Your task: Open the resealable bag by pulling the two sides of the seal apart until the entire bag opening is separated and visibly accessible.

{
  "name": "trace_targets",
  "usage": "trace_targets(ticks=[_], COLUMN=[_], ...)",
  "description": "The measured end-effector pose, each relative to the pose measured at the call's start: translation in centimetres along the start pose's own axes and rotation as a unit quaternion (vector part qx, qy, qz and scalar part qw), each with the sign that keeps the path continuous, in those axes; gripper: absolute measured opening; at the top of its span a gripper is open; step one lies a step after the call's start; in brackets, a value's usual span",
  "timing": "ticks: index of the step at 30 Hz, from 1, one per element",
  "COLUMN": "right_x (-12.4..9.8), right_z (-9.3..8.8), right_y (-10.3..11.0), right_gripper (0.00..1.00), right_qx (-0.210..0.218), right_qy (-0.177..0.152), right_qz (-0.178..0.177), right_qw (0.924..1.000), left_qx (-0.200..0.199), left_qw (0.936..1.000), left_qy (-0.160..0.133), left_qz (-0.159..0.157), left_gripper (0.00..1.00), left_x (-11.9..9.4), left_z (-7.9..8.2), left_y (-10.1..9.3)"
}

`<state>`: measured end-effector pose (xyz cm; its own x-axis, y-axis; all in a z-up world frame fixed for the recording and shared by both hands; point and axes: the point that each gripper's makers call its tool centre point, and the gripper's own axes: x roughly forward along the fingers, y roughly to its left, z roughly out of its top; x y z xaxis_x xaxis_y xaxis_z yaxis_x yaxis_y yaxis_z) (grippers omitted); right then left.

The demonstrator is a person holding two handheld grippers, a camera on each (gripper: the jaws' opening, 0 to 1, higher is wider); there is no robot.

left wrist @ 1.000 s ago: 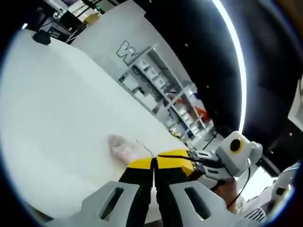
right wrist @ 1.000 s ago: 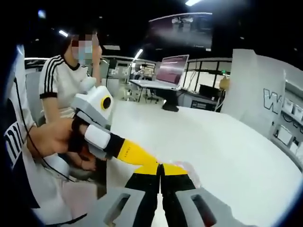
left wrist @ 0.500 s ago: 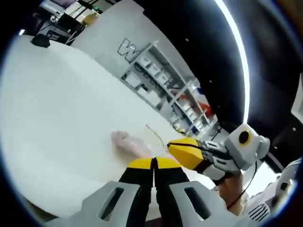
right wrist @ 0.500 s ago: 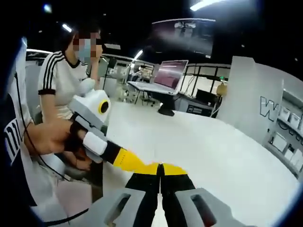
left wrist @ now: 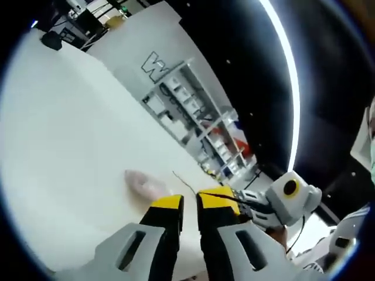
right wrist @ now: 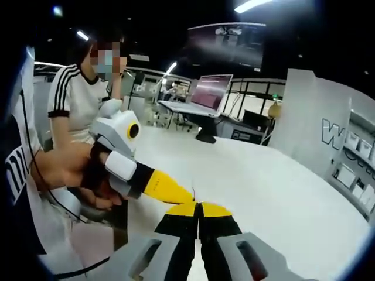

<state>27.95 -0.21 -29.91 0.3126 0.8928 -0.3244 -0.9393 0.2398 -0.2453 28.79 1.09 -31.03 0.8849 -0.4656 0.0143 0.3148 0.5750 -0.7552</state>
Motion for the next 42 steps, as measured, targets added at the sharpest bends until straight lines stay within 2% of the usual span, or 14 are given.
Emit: trace_targets(ticks=[12, 17, 29, 33, 42], right_x=[0.0, -0.1, -0.1, -0.1, 0.1], right_z=[0.0, 0.1, -0.3, -0.4, -0.6], right_y=[0.0, 0.0, 0.4, 0.6, 1.0], right_gripper=[0.0, 0.0, 0.0, 0.0, 0.0], right_qx=[0.001, 0.002, 0.023, 0.023, 0.011], right_qy=[-0.001, -0.004, -0.002, 0.003, 0.011], right_qz=[0.002, 0.002, 0.018, 0.023, 0.039], right_qw=[1.0, 1.0, 0.9996, 0.9995, 0.9991], left_qx=[-0.019, -0.02, -0.012, 0.018, 0.044], left_qw=[0.9998, 0.9998, 0.9999, 0.9998, 0.9987], left_qy=[-0.002, 0.006, 0.007, 0.01, 0.009], left_qz=[0.002, 0.002, -0.009, 0.003, 0.027], left_gripper=[0.11, 0.08, 0.01, 0.01, 0.0], left_x=[0.3, 0.3, 0.2, 0.1, -0.5], left_z=[-0.2, -0.8, -0.9, -0.9, -0.5], left_y=[-0.2, -0.2, -0.7, -0.6, 0.6])
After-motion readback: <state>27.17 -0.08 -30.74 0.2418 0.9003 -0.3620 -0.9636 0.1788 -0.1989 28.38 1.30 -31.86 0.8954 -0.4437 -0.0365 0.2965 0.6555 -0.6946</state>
